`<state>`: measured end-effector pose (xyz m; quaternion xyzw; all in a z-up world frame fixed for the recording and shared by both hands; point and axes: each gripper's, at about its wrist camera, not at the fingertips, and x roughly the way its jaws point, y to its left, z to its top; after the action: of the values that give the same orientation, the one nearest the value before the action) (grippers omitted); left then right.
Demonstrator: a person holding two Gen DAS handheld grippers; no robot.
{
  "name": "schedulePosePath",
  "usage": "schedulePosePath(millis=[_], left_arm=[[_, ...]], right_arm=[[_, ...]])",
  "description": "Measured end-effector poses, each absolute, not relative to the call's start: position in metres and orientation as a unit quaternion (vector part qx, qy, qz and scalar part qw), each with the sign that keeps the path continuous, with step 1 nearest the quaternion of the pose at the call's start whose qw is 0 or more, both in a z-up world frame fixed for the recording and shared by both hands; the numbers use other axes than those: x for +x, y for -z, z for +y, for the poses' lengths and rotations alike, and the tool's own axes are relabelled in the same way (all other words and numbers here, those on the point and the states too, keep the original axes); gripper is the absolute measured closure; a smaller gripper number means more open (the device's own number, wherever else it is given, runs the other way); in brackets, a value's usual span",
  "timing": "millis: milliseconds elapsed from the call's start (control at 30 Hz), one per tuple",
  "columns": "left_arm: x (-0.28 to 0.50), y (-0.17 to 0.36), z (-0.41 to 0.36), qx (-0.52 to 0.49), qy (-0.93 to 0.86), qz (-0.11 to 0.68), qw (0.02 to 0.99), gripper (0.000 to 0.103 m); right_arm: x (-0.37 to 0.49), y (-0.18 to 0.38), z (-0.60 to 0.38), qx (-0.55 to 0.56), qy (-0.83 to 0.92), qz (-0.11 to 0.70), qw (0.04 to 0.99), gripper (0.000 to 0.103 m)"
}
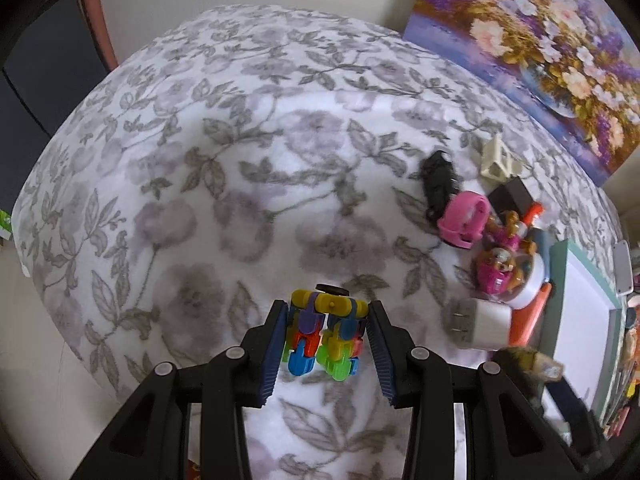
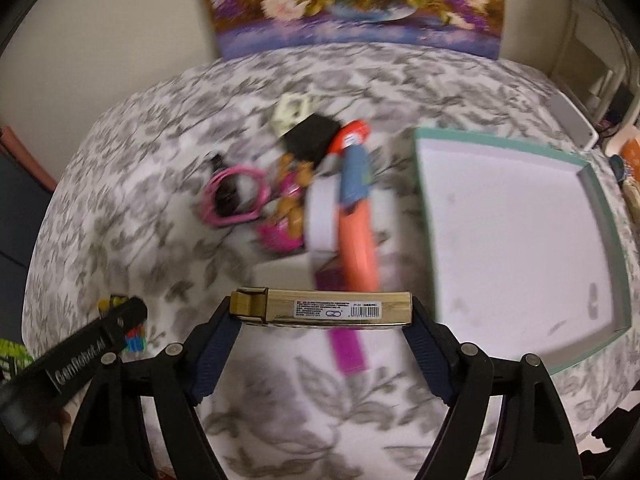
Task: Organize rigid objects
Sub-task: 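Carry both held objects into the teal-rimmed tray and open both grippers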
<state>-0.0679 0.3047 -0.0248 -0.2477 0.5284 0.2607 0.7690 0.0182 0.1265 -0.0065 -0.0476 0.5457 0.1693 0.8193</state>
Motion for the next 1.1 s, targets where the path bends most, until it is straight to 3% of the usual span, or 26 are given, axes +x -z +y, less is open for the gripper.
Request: schedulePosePath(millis=[567,867,1100], left_arm=[[-0.015,0.010,0.212,-0.171,-0.185,0.564,0.786,0.060],[0.049,-0.018,0.144,-0.099,-0.130,0.574,0.803,0.060],[0.098,-0.008,0.089,-0.069,-0.102,0.582,0.804,0.060]], right_arm=[[0.092,0.003,-0.002,-0.006,-0.042,0.563,0.826,0.021],[0.123,0.005,-0.063,-0.002,0.014,0.554,0.832,0.021],[0.136,0.015,-0.092,0.022,0.030,0.578,0.815,0.021]])
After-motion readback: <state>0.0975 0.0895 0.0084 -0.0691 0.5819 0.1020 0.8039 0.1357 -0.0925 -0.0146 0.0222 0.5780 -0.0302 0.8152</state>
